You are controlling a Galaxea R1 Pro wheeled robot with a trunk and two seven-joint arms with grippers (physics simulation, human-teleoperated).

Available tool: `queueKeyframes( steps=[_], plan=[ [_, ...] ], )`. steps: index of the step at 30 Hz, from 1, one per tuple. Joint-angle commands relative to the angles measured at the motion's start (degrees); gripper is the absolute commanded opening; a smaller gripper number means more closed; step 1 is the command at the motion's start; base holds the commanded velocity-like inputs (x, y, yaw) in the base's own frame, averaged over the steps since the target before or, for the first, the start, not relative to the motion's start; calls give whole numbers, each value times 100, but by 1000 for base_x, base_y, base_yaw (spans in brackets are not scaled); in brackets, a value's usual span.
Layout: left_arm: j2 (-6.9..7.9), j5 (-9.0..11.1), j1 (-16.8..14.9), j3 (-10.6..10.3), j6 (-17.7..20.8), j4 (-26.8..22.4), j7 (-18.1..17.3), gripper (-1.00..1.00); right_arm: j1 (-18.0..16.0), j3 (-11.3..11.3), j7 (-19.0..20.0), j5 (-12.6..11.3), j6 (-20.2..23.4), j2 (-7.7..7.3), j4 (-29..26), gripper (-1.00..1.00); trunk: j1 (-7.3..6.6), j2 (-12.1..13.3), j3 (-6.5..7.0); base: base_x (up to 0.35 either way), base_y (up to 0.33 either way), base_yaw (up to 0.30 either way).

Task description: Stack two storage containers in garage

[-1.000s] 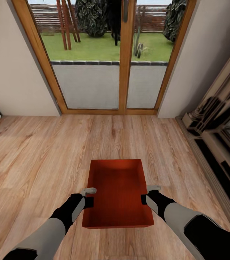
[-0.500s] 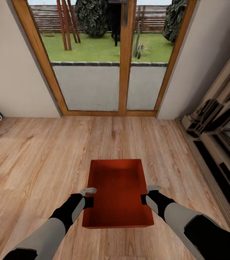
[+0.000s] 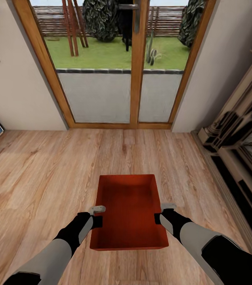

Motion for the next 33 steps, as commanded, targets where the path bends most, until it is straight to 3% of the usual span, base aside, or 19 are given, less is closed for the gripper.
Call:
queueKeyframes(
  steps=[1, 33],
  plan=[
    [11, -90, 2, -34, 56, 8, 85, -100, -5, 145, -52, 113, 29, -1, -26, -100, -23, 40, 15, 0, 0, 0],
    [11, -90, 2, -34, 57, 10, 85, -100, -4, 145, -52, 113, 20, -2, -26, -100, -726, 1323, 590, 0, 0, 0]
  ],
)
